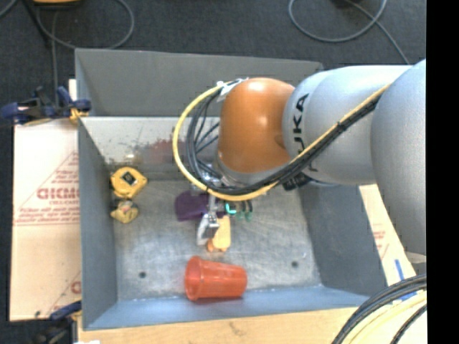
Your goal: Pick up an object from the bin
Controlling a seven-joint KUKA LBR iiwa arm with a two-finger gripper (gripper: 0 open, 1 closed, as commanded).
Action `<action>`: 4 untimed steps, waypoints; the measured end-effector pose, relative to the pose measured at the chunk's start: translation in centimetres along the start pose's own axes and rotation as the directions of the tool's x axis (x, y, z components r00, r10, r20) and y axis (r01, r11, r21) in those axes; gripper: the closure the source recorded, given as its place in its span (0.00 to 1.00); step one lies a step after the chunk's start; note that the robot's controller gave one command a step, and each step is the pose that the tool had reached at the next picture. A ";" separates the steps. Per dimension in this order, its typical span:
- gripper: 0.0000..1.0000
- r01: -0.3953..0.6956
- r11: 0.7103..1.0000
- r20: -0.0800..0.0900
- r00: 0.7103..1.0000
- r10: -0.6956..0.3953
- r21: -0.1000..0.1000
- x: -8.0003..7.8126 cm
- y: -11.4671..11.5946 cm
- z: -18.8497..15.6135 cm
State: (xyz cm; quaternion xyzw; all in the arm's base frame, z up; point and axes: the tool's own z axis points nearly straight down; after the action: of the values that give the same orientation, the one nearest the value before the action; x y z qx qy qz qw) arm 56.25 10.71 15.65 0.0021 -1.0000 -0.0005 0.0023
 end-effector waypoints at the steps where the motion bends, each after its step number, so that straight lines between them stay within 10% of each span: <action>1: 0.00 -0.002 1.000 0.007 1.000 0.002 -0.001 -0.2 0.0 -0.4; 2: 0.00 0.167 0.986 0.013 0.986 -0.167 0.002 -1.0 -0.9 1.3; 3: 1.00 0.213 0.977 0.030 0.977 -0.213 -0.006 -5.4 -3.5 7.4; 4: 1.00 0.213 0.977 0.029 0.977 -0.212 -0.006 -5.4 -3.5 7.4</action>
Offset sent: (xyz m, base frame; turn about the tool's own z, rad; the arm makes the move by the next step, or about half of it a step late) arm 0.0325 -0.0464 -0.0865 -0.7311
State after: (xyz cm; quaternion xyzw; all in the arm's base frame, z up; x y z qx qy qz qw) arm 61.59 7.23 8.27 0.1089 -0.9940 -0.0054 -0.0121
